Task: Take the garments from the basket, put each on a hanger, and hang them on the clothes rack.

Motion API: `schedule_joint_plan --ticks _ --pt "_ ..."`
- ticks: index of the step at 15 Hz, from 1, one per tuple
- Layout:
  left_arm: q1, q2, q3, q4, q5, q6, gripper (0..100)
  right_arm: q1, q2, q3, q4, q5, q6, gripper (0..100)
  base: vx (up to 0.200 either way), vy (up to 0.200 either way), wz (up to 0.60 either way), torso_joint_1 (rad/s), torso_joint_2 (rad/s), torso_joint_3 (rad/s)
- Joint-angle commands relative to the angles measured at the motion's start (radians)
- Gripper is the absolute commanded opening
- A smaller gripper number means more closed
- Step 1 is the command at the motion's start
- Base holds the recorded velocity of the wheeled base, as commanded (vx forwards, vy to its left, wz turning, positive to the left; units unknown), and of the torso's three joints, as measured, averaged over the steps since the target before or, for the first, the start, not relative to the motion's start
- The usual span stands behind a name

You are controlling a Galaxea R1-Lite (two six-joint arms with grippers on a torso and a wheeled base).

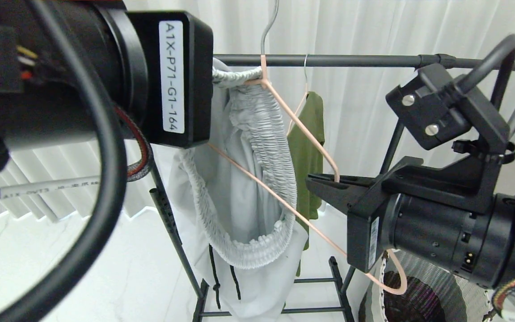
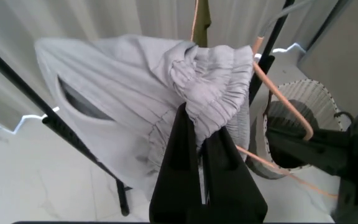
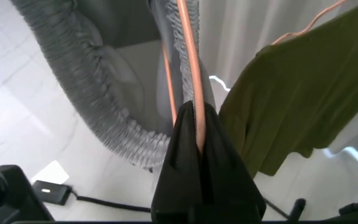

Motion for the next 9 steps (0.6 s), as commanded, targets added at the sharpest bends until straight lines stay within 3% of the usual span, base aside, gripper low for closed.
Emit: schedule_joint_plan --ticks 1,8,9 --pt "0.005 -0.005 0.023 0.000 0.001 0.000 0 0.000 -0.031 0.025 -0.019 0.000 -0.013 0 0.000 0.000 0.00 0.000 0.00 0.000" --pt "0.005 -0.006 0.066 0.000 0.001 -0.002 0 -0.005 -0.043 0.062 -0.130 0.000 -0.070 0 0.000 0.000 0.00 0.000 0.00 0.000" --pt "0.003 -0.006 0.068 0.000 0.001 -0.002 100 -0.005 -0.045 0.064 -0.134 0.002 -0.076 0 0.000 0.000 0.00 0.000 0.00 0.000"
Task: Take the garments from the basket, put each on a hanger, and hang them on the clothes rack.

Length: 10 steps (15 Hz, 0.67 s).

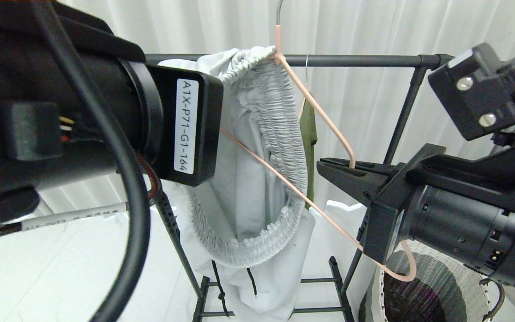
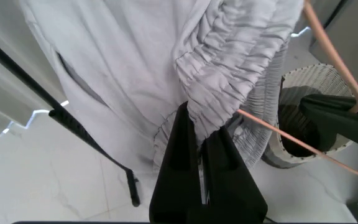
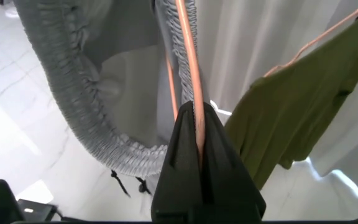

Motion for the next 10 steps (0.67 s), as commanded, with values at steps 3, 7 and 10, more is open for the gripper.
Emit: schedule_joint_plan --ticks 3,7,10 --pt "-0.001 0.000 0.002 0.000 0.000 0.000 100 0.002 -0.018 0.001 -0.006 0.000 -0.030 0 0.000 0.000 0.00 0.000 0.00 0.000" --pt "-0.007 -0.061 0.082 0.000 0.000 -0.003 100 -0.015 -0.045 0.003 -0.004 0.000 -0.040 0 0.000 0.000 0.00 0.000 0.00 0.000" --pt "-0.038 -0.170 0.184 0.000 0.000 0.006 100 -0.038 -0.070 0.007 0.000 0.017 -0.042 0 0.000 0.000 0.00 0.000 0.00 0.000"
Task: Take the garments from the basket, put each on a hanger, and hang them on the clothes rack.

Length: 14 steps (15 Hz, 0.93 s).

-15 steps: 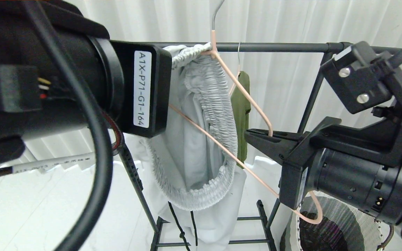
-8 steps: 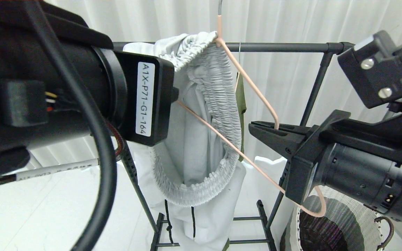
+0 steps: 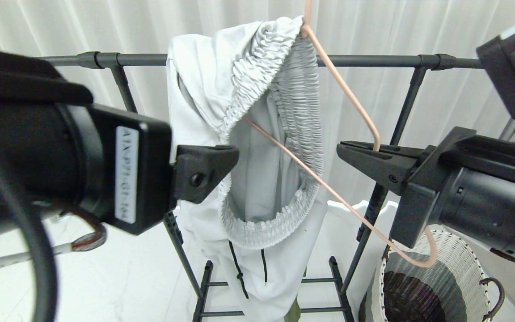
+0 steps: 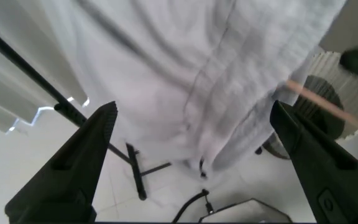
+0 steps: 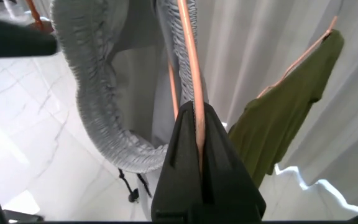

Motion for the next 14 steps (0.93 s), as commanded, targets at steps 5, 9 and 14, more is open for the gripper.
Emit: schedule_joint_plan --ticks 5,9,14 --pt "0.071 -0.245 0.084 -0.003 -0.004 0.350 100 -0.022 -0.104 0.031 0.121 0.099 0.055 0 0.000 0.000 0.00 0.000 0.00 0.000" --pt "0.029 -0.245 0.101 -0.030 -0.026 0.428 100 -0.012 -0.114 0.029 0.162 0.144 0.064 0 0.000 0.000 0.00 0.000 0.00 0.000" --pt "0.025 -0.242 0.107 -0.099 -0.176 0.557 100 0.047 -0.109 0.027 0.198 0.153 0.106 0 0.000 0.000 0.00 0.000 0.00 0.000"
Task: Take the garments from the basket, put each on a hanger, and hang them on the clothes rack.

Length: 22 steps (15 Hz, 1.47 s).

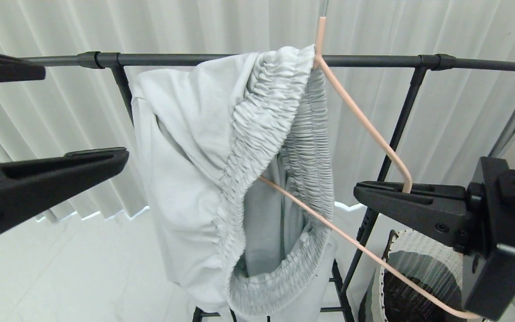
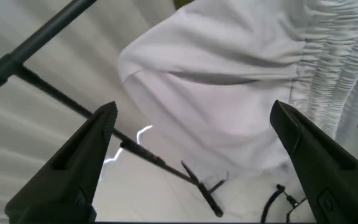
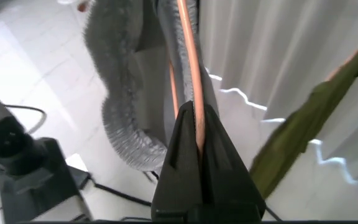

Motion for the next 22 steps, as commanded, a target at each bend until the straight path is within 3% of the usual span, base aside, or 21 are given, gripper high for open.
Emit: schedule_joint_plan --ticks 1,3,5,7,10,18,22 --pt "0.005 -0.005 0.027 -0.047 -0.067 0.009 100 0.010 0.005 0.002 0.006 0.007 0.004 0 0.000 0.000 0.00 0.000 0.00 0.000" --pt "0.071 -0.031 0.114 -0.144 -0.174 0.037 100 0.010 0.002 0.000 0.031 0.032 0.006 0 0.000 0.000 0.00 0.000 0.00 0.000" --pt "0.158 -0.050 0.190 -0.274 -0.294 0.113 100 0.010 0.000 0.002 0.040 0.035 0.006 0 0.000 0.000 0.00 0.000 0.00 0.000" --pt "0.307 -0.046 0.266 -0.412 -0.395 0.245 100 0.010 0.000 0.000 0.040 0.036 0.006 0 0.000 0.000 0.00 0.000 0.00 0.000" --pt "0.402 -0.020 0.311 -0.487 -0.519 0.362 100 0.021 0.005 -0.003 0.040 0.036 0.004 0 0.000 0.000 0.00 0.000 0.00 0.000" --pt "0.404 0.082 0.315 -0.609 -0.524 0.363 100 0.088 0.014 -0.001 0.041 0.036 0.000 0 0.000 0.000 0.00 0.000 0.00 0.000" --pt "0.404 0.085 0.320 -0.610 -0.524 0.365 100 0.099 0.018 -0.003 0.055 0.042 -0.002 0 0.000 0.000 0.00 0.000 0.00 0.000"
